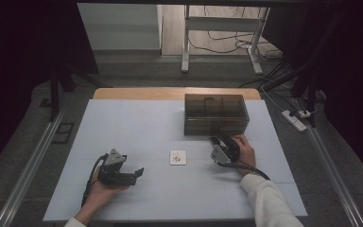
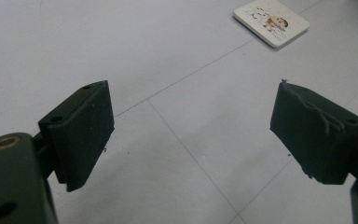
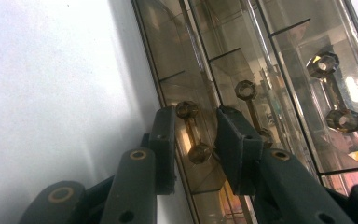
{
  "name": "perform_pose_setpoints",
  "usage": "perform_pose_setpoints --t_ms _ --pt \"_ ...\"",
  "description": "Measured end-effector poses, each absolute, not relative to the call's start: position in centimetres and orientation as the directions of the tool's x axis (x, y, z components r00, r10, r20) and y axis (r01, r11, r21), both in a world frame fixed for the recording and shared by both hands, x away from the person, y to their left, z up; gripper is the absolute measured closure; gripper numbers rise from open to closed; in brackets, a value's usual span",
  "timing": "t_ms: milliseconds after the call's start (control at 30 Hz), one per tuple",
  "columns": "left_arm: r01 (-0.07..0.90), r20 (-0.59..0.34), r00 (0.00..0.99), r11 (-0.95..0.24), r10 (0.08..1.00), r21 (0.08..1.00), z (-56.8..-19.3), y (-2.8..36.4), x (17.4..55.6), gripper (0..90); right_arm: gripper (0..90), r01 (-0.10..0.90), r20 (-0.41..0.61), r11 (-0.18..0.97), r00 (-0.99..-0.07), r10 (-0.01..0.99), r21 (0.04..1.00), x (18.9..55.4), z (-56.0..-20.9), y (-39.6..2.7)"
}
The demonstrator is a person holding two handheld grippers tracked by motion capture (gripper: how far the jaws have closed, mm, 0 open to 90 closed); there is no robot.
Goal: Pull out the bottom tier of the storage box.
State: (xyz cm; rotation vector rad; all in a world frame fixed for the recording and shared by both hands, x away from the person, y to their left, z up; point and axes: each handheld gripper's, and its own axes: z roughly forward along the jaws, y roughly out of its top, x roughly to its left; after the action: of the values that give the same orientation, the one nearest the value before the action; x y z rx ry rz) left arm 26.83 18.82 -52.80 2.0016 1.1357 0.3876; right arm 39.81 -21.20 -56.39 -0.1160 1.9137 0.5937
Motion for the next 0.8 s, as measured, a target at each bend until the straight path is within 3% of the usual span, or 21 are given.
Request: perform_pose_setpoints --t_ms 800 --pt "0.585 -0.104 0.551 -0.294 0.828 0.756 -52.85 18.75 26.86 13.6 75.9 -0.352 -0.893 0.877 -0.418 0.167 0.328 40.12 -56.58 -21.13"
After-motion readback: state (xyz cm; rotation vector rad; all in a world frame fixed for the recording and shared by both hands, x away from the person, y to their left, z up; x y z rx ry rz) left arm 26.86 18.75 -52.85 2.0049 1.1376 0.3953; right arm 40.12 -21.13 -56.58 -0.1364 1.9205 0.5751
